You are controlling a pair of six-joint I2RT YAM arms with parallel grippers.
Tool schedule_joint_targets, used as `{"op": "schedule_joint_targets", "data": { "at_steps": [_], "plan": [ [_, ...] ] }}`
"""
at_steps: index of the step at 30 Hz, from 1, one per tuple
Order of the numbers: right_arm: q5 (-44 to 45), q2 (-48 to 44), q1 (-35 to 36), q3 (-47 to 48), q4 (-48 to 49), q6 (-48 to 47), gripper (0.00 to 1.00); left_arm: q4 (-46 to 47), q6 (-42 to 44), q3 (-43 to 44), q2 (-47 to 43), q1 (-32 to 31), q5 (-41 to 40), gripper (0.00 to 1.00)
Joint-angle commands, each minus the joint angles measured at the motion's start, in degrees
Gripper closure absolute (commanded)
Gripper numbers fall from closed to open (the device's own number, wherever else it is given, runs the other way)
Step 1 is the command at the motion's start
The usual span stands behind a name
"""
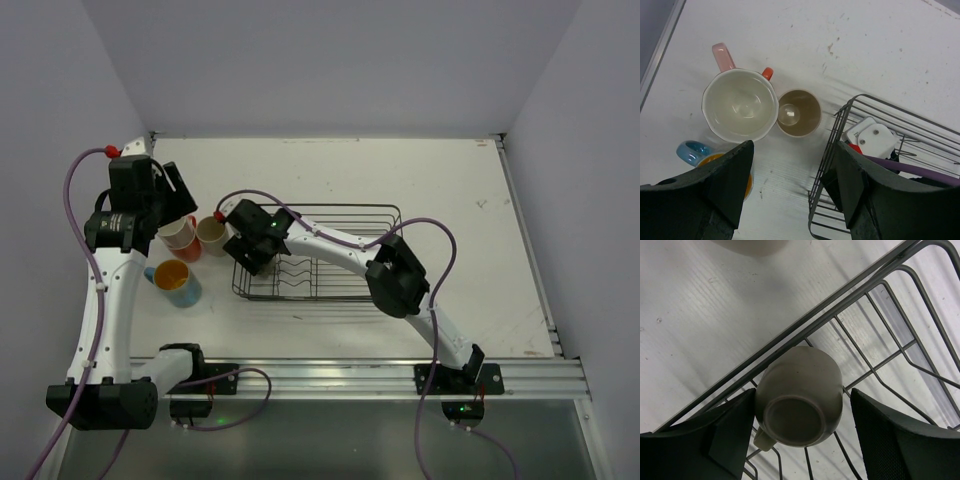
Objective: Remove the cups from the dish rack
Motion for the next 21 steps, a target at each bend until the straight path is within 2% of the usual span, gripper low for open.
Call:
{"op": "schedule_joint_targets", "data": {
  "at_steps": [1, 4, 6, 7, 9, 11, 14, 15, 21],
  "plan": [
    [1.35, 0.83, 0.28, 2.64, 0.12, -0.40, 0.23, 2.23, 1.42, -0.58, -0.69, 0.57, 0.95, 0.30],
    [1.00, 1.00, 0.20, 2.99, 0.21, -0.40, 0.30, 2.31, 1.33, -0.75, -0.78, 0.66, 1.12, 0.30],
    [1.00, 1.01, 0.28, 3.08, 0.12, -0.23, 0.48, 2.32, 1.33, -0.67, -0.78, 0.57, 1.30, 0.30],
    [0.65, 1.01, 0.28, 3.08, 0.12, -0.23, 0.62, 2.32, 1.33, -0.58, -0.78, 0.57, 1.30, 0.30],
    [0.56, 0.74, 0.28, 3.08, 0.21, 0.12, 0.71, 2.23, 1.33, -0.41, -0.95, 0.57, 1.39, 0.30],
    [0.73, 0.13, 0.20, 3.08, 0.39, 0.47, 0.76, 2.14, 1.24, -0.23, -1.04, 0.57, 1.56, 0.30],
    [1.17, -1.10, 0.28, 2.73, 0.56, 0.74, 0.96, 1.96, 1.07, 0.30, -1.04, 0.57, 2.17, 0.30],
    [1.44, -1.45, 0.28, 2.82, 0.56, 0.74, 1.00, 1.96, 1.07, 0.39, -1.13, 0.57, 2.35, 0.30],
    [2.93, -4.78, 0.20, 1.68, 0.39, 1.26, 1.00, 1.87, 0.80, 1.00, -1.48, 0.57, 4.55, 0.31]
  ]
}}
